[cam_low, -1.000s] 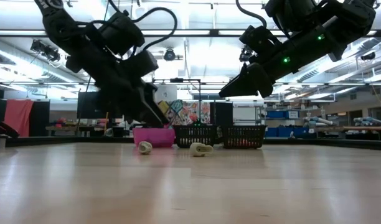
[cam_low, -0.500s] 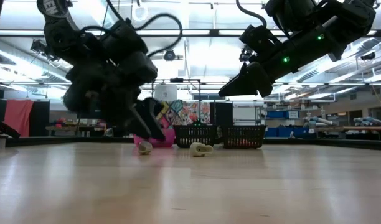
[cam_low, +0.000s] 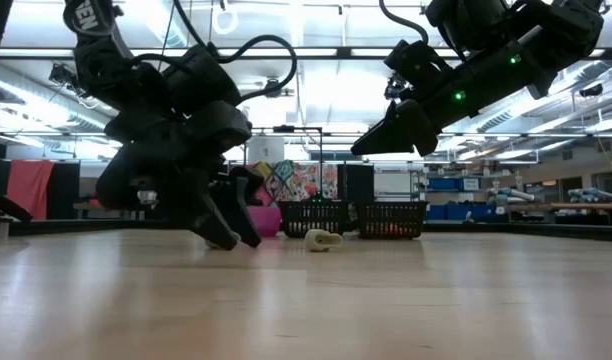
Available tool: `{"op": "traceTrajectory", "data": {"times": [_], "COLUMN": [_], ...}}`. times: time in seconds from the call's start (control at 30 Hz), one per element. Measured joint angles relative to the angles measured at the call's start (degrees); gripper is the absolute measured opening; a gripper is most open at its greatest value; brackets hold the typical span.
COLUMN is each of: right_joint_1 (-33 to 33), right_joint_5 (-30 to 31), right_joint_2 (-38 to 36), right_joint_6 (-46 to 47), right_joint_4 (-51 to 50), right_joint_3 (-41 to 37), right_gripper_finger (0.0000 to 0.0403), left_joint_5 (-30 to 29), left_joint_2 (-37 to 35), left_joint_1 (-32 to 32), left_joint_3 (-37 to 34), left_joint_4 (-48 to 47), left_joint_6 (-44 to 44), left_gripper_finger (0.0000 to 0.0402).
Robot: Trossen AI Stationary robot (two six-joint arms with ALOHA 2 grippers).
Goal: Sort Halloween decoration
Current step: Put the white skull toy into the left black bin
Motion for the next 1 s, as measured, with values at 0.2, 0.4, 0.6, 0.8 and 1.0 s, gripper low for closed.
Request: {"op": "traceTrajectory", "data": {"times": [0.2,0.4,0.6,0.8,1.0], "right_joint_1": [0.0,0.0,0.0,0.0,0.0], "right_joint_5": [0.0,0.0,-0.2,-0.2,-0.5], "right_joint_2": [0.0,0.0,0.0,0.0,0.0], "right_joint_6": [0.0,0.0,0.0,0.0,0.2], "right_joint_4": [0.0,0.0,0.5,0.4,0.5], "right_joint_3": [0.0,0.0,0.0,0.0,0.0], "right_gripper_finger": [0.0162,0.0162,0.0162,0.0162,0.0162], "left_joint_5": [0.3,0.3,0.6,0.4,0.1], "left_joint_2": [-0.1,0.0,-0.2,-1.6,-3.6], "left_joint_1": [0.3,0.4,0.6,0.6,0.6], "left_joint_3": [0.0,0.0,-0.2,-0.4,-0.5], "left_joint_4": [-1.6,-2.2,-1.2,-0.5,-0.9], "left_joint_6": [0.2,0.1,-1.4,-2.1,-2.7], "left_gripper_finger": [0.0107,0.0046,0.0026,0.0026,0.0025]}}
